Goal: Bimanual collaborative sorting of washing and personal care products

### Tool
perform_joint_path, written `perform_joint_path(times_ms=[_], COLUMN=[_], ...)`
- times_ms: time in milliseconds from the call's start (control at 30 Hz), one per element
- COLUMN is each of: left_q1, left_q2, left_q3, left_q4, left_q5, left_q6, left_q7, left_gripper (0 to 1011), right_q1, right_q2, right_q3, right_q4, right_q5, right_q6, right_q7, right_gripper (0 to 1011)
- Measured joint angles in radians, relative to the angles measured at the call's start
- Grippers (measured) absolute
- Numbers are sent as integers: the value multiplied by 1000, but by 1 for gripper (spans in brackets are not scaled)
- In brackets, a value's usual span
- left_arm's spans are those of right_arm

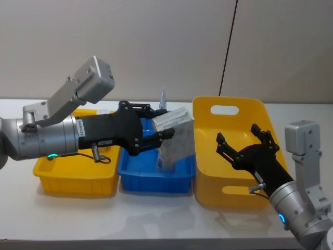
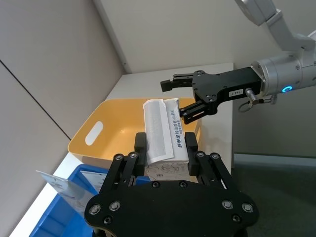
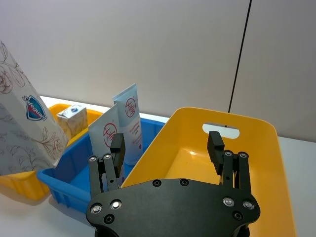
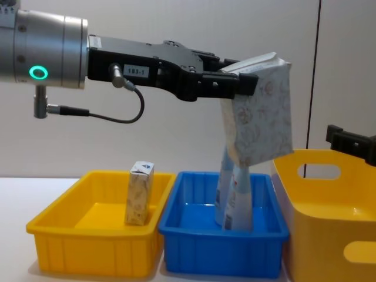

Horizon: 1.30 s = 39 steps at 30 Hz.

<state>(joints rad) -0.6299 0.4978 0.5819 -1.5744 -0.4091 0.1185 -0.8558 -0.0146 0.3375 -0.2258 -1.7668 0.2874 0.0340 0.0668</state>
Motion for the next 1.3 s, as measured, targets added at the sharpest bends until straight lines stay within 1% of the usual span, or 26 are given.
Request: perform_joint_path(times_ms=[367, 1067, 1300], left_q1=[-4, -7, -7], left_q2=[-2, -4, -4], left_q3=[13, 20, 20], left_q4=[6, 10, 10], left_q5=[-10, -15, -16], left_q6=[-9, -13, -14], left_q7=[-14, -21, -22], left_gripper=[429, 429, 429], right_q1=[0, 0, 3], right_q2=[0, 0, 12], right_q3=[0, 0, 2], right_q4=[0, 0, 0], right_q5=[0, 0, 7], right_q6=[0, 0, -6], right_q7=[0, 0, 33], right_gripper=[1002, 1002, 1002])
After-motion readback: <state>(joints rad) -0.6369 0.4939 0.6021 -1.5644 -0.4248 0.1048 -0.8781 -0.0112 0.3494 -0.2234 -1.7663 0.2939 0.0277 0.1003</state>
